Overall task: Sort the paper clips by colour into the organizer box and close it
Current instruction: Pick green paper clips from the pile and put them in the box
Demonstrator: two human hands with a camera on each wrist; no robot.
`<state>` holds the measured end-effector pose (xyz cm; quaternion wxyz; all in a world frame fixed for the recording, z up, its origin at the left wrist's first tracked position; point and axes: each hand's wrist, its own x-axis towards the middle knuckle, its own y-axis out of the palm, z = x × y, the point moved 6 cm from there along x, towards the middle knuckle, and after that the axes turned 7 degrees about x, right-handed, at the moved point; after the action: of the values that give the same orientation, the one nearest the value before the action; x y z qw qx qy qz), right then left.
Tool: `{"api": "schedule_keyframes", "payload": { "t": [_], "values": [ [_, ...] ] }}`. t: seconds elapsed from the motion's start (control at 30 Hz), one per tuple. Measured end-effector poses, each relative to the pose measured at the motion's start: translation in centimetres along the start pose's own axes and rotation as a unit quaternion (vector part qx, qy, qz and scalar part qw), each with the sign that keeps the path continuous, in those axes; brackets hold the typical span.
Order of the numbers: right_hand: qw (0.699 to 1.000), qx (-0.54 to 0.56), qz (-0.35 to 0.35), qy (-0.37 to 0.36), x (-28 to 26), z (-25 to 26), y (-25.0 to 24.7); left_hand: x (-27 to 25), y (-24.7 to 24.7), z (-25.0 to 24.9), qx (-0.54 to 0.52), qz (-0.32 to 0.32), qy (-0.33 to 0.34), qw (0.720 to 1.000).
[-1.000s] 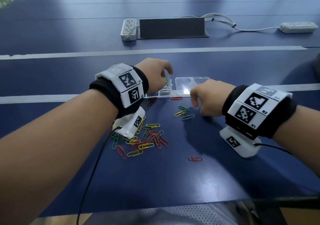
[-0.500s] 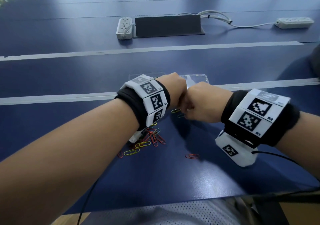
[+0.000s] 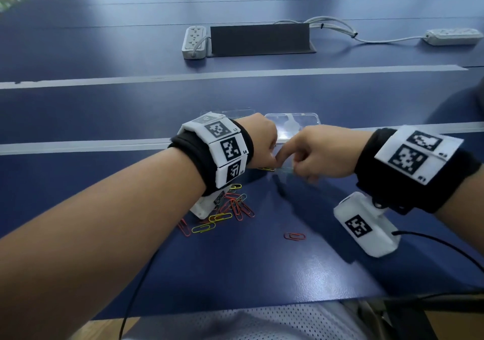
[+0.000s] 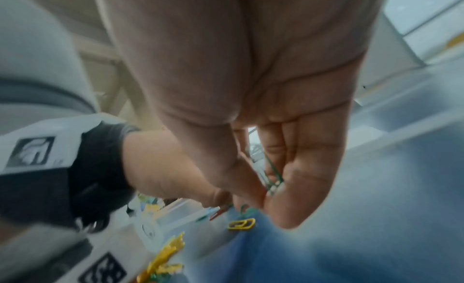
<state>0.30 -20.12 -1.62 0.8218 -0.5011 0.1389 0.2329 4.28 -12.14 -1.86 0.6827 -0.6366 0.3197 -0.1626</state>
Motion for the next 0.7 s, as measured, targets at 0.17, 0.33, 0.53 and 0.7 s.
{"api": "schedule_keyframes", "payload": {
  "t": [0.17,0.33,0.53,0.7],
  "values": [
    [0.928,0.363,0.019,0.083,0.6,-1.6,0.8,-1.0,-1.3,2.2,-0.137,-0.025,-0.048,0.989],
    [0.856,0.496,0.091,0.116,1.7,-0.1,1.9,-3.2,-1.0,5.1,-0.353,0.012,-0.066,0.933],
    [0.904,0.405,0.104,0.089,3.8,3.1,3.1,-6.0,1.0,8.3,-0.449,0.048,-0.112,0.885],
    [0.949,0.293,0.101,0.054,4.1,6.0,3.5,-7.8,2.3,9.2,-0.501,0.075,-0.151,0.849]
  ]
}}
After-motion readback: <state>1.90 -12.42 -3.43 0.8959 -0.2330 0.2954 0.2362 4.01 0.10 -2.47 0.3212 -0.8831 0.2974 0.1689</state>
